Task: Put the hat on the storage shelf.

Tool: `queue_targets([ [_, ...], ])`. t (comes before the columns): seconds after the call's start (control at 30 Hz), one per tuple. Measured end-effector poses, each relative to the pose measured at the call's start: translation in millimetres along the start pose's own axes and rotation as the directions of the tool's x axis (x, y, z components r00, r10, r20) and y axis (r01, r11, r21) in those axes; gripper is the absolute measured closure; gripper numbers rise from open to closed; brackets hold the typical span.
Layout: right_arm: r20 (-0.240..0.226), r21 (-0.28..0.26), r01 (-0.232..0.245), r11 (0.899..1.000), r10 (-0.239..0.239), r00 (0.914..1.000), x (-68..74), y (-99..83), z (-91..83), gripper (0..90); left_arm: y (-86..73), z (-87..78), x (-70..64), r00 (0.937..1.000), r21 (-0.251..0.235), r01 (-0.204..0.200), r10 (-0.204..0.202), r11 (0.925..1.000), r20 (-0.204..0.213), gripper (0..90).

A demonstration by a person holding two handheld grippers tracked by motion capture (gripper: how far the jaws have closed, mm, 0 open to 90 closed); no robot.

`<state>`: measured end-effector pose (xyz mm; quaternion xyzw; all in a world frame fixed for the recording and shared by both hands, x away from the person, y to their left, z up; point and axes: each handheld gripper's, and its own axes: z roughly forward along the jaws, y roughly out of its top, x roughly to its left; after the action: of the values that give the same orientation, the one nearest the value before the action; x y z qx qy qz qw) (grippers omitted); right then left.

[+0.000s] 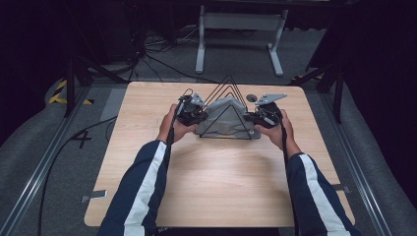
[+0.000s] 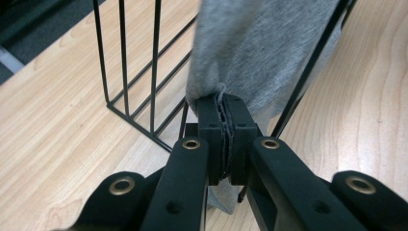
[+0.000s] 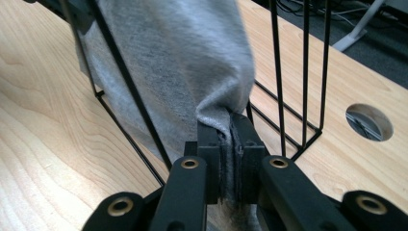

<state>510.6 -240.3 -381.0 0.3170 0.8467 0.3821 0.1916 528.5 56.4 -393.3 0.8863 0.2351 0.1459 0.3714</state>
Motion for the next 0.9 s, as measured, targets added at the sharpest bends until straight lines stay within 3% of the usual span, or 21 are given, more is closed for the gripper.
queue_targets([
  [0.3,0.023,0.0,-0.001,1.0,0.001,0.9997,2.7,-0.4,-0.9,82.6,-2.2,-5.6,-0.1,1.0,-0.015,0.006,-0.006,0.9999,-0.006,87.3],
  [0.57,0.045,-0.003,0.029,1.0,-0.029,0.9986,4.0,4.4,-19.0,75.5,3.4,-38.4,0.8,0.9972,-0.027,-0.042,0.04,0.9988,-0.063,83.3],
  [0.77,0.059,-0.006,0.05,0.999,-0.05,0.997,7.0,10.8,-36.7,73.6,5.3,-62.5,-5.2,0.9954,-0.031,-0.083,0.081,0.9961,-0.052,82.3],
  [0.9,0.062,-0.002,0.06,0.998,-0.059,0.9963,10.7,12.8,-49.1,72.8,-2.2,-76.5,-11.6,0.9921,-0.017,-0.113,0.112,0.9934,-0.056,78.8],
])
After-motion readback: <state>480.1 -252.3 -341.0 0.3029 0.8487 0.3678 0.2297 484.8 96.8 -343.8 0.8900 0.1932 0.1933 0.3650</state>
